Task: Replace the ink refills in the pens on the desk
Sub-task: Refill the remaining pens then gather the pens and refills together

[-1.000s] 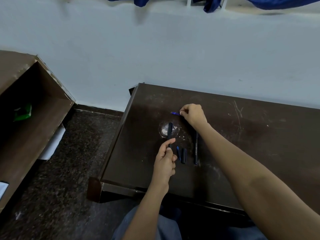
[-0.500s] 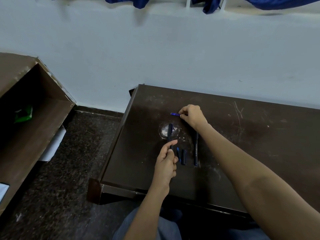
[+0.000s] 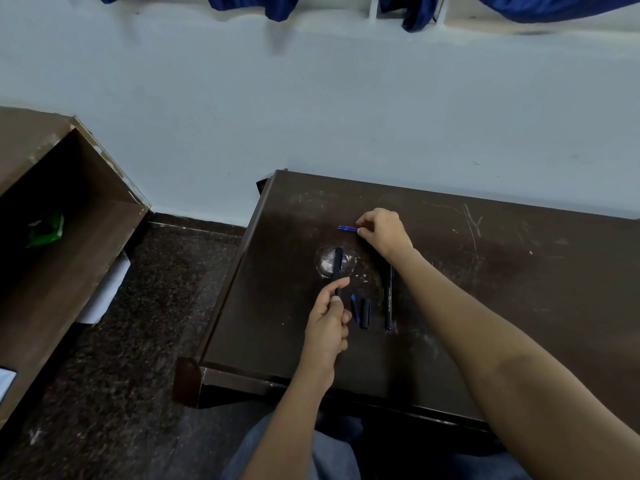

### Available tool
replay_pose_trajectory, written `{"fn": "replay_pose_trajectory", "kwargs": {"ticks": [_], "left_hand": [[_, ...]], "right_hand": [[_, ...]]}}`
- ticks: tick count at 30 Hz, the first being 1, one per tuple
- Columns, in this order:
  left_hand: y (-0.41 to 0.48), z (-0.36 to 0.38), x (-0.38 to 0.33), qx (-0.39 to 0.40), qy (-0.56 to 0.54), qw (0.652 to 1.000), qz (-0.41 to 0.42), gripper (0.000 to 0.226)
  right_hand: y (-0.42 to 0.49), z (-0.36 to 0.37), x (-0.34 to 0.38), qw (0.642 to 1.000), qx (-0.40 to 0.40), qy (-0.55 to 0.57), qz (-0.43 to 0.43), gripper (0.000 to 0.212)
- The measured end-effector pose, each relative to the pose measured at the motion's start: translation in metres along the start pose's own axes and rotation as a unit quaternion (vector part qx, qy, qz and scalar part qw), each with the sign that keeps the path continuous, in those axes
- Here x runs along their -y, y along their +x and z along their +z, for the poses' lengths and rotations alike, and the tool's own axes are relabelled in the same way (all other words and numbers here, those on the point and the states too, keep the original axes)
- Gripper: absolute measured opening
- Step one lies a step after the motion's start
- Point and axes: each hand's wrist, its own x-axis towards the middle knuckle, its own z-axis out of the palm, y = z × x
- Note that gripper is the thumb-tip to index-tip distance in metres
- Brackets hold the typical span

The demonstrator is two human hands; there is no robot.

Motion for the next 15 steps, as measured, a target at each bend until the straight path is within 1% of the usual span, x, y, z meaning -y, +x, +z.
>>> {"fn": "replay_pose_trajectory", "kwargs": {"ticks": [3, 5, 8, 10, 12, 14, 15], "left_hand": [[0.0, -0.001, -0.001, -0.003, 0.0, 1.0, 0.001, 0.034], [-0.002, -0.001, -0.002, -0.002, 0.005, 1.0, 0.003, 0.035], [-0.007, 0.0, -0.004, 0.0, 0.01, 1.0, 0.006, 0.034], [-0.009, 0.001, -0.006, -0.002, 0.009, 1.0, 0.003, 0.032], [-0.011, 0.004, -0.008, -0.002, 0.008, 1.0, -0.004, 0.03], [-0.014, 0.007, -0.009, -0.004, 0.01, 1.0, -0.01, 0.027], [-0.015, 0.009, -0.01, -0.005, 0.012, 1.0, -0.011, 0.025]], "right_hand": [[-0.017, -0.003, 0.0, 0.999, -0.047, 0.025, 0.006, 0.022], [-0.034, -0.005, -0.003, 0.995, -0.083, 0.042, 0.024, 0.019], [-0.062, -0.014, -0.014, 0.981, -0.158, 0.067, 0.085, 0.015], [-0.079, -0.022, -0.025, 0.97, -0.184, 0.064, 0.146, 0.015], [-0.092, -0.033, -0.036, 0.96, -0.148, 0.06, 0.228, 0.021], [-0.102, -0.044, -0.043, 0.95, -0.063, 0.044, 0.303, 0.031], [-0.107, -0.048, -0.044, 0.945, -0.017, 0.024, 0.327, 0.035]]}}
